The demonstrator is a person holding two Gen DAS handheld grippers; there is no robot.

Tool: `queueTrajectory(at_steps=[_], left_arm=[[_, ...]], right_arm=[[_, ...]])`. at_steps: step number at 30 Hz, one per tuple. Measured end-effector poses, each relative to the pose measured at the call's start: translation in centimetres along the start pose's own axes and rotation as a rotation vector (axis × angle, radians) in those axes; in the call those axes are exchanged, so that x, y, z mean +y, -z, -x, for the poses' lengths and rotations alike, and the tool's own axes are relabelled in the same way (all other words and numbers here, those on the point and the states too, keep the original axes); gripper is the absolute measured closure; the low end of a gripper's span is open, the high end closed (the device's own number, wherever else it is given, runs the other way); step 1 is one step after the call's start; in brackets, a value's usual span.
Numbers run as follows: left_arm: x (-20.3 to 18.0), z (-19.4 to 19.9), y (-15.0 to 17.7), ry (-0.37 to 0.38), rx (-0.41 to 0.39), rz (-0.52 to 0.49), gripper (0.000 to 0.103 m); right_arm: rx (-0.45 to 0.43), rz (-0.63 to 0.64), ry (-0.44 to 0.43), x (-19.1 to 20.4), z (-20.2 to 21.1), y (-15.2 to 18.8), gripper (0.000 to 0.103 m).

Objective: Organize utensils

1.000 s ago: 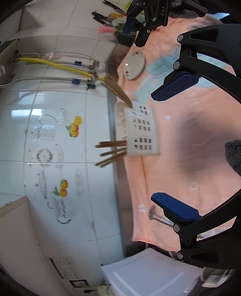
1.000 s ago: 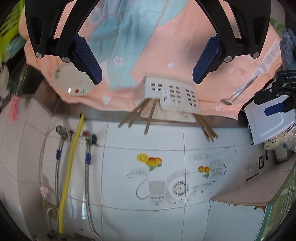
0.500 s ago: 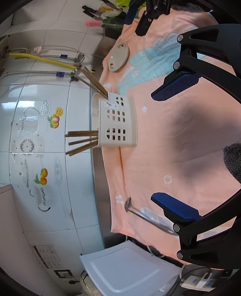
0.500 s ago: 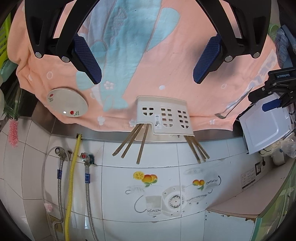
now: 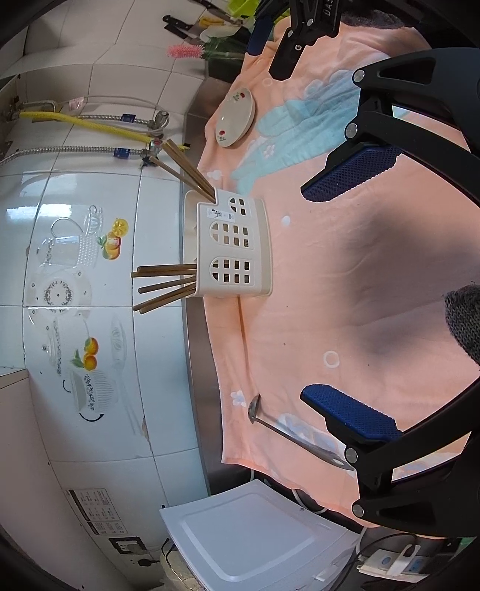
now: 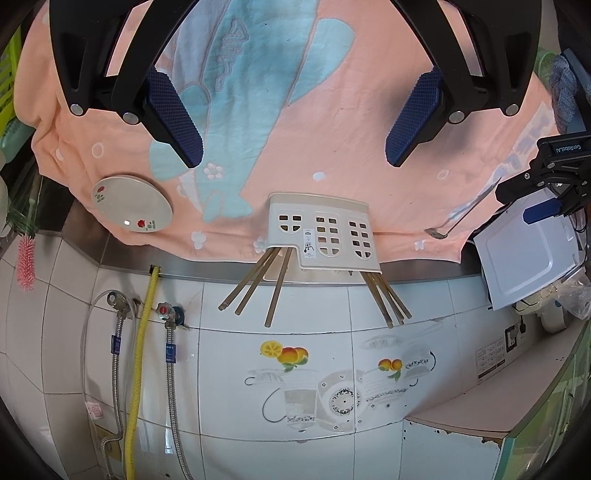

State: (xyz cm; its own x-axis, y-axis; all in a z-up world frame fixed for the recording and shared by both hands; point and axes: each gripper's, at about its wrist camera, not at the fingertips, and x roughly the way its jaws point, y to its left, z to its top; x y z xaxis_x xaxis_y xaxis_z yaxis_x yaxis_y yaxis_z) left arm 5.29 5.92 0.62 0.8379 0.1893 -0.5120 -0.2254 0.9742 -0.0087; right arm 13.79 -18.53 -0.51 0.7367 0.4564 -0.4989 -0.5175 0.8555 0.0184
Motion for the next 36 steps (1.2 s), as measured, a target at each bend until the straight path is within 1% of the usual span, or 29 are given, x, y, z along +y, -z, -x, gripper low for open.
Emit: queueTrajectory(at_steps=[16, 21, 24, 27, 36], left_arm=[[-0.13, 0.27, 0.19, 0.006, 0.002, 0.004, 0.005], [-0.15, 0.27, 0.28, 0.016, 0.001, 0.005, 0.005], [-0.04, 0.48, 0.37, 0.033, -0.013, 0.015, 0.005], [0.07, 0.47, 0.38, 0.031, -0.014, 0.022, 0.005], [0.32, 0.3, 0.46, 0.035, -0.003, 0.031, 0.005]], right_arm=[[-0.002, -0.002, -0.012, 0.28, 0.04, 0.15, 0.007], [0.001, -0.001, -0.011, 0.4, -0.09, 0.2, 0.007], [-0.001, -0.005, -0.016, 0.39, -0.02, 0.23, 0.007], [0.0, -0.005, -0.018, 0.37, -0.03, 0.28, 0.007], [0.009, -0.012, -0.025, 0.24, -0.29, 0.46, 0.007]])
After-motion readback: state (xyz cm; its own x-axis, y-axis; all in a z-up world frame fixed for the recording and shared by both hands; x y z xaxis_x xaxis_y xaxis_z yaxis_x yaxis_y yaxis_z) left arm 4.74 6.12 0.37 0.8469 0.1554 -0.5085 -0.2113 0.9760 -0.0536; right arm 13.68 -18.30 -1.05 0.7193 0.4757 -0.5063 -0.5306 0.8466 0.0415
